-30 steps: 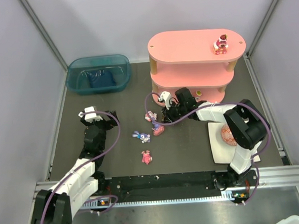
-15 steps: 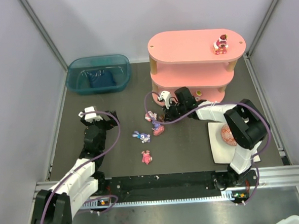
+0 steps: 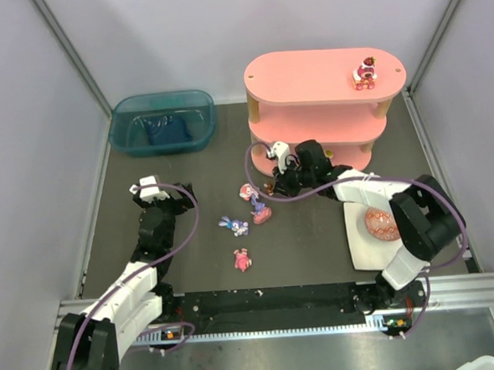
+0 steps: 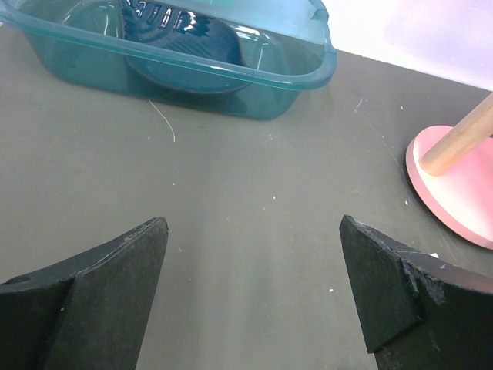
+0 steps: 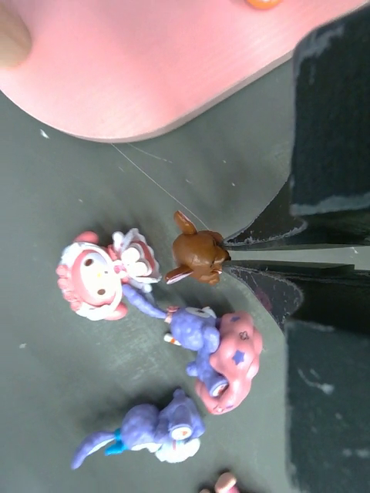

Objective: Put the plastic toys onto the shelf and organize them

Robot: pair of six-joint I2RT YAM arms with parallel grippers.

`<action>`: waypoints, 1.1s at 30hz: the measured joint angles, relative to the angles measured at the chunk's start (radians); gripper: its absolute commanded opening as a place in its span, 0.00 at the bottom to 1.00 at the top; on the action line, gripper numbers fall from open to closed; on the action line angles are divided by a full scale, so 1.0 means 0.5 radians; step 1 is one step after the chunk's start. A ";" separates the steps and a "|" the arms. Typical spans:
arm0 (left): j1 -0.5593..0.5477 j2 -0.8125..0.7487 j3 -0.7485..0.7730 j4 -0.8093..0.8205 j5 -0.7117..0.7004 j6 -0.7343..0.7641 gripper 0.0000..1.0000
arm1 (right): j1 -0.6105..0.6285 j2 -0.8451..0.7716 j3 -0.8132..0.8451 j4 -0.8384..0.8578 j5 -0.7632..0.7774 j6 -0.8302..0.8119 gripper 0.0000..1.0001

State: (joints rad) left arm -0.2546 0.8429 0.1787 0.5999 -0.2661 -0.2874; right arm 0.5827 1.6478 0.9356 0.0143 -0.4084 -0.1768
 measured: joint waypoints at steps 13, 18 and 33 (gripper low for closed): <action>0.000 0.000 0.000 0.000 0.000 -0.003 0.99 | 0.005 -0.418 -0.180 -0.024 0.150 0.243 0.00; 0.004 0.000 0.000 0.000 0.001 -0.005 0.99 | 0.009 -0.621 -0.239 -0.044 0.217 0.323 0.00; 0.009 -0.001 0.000 0.000 0.001 -0.007 0.99 | 0.152 -0.411 -0.168 -0.177 0.397 0.308 0.33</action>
State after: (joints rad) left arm -0.2501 0.8425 0.1787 0.5999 -0.2657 -0.2909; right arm 0.6586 1.4422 0.8516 -0.0742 -0.2096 -0.0227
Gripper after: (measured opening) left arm 0.990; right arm 0.286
